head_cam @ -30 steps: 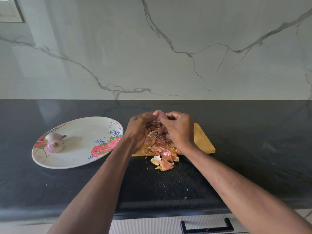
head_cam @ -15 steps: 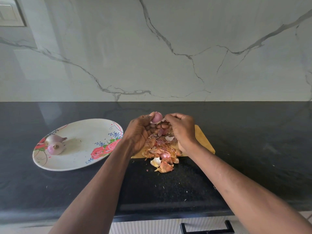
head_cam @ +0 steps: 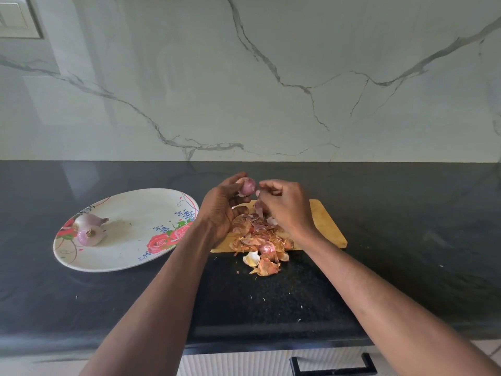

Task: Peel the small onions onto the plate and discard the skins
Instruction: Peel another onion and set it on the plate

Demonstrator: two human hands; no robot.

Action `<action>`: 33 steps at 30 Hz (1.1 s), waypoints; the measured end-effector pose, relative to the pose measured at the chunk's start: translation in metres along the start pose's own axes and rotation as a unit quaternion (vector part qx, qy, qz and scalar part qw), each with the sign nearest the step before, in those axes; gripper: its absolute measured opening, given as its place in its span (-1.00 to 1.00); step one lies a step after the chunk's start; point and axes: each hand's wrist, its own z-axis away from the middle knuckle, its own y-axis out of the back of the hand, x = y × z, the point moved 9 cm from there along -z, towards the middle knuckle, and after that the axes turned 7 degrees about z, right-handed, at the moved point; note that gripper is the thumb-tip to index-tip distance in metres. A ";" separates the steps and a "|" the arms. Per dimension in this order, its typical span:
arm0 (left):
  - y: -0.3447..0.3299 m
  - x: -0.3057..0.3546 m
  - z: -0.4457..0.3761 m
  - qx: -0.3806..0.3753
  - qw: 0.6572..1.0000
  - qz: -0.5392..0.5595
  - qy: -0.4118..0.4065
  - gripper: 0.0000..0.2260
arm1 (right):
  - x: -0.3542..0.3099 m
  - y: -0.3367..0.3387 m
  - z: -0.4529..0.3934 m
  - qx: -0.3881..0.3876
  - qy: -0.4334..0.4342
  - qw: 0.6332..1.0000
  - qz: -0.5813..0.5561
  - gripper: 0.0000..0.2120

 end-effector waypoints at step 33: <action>-0.026 0.004 0.018 -0.072 0.997 0.025 0.015 -0.81 | 0.014 0.012 0.004 0.046 -0.143 0.969 -0.196 -0.91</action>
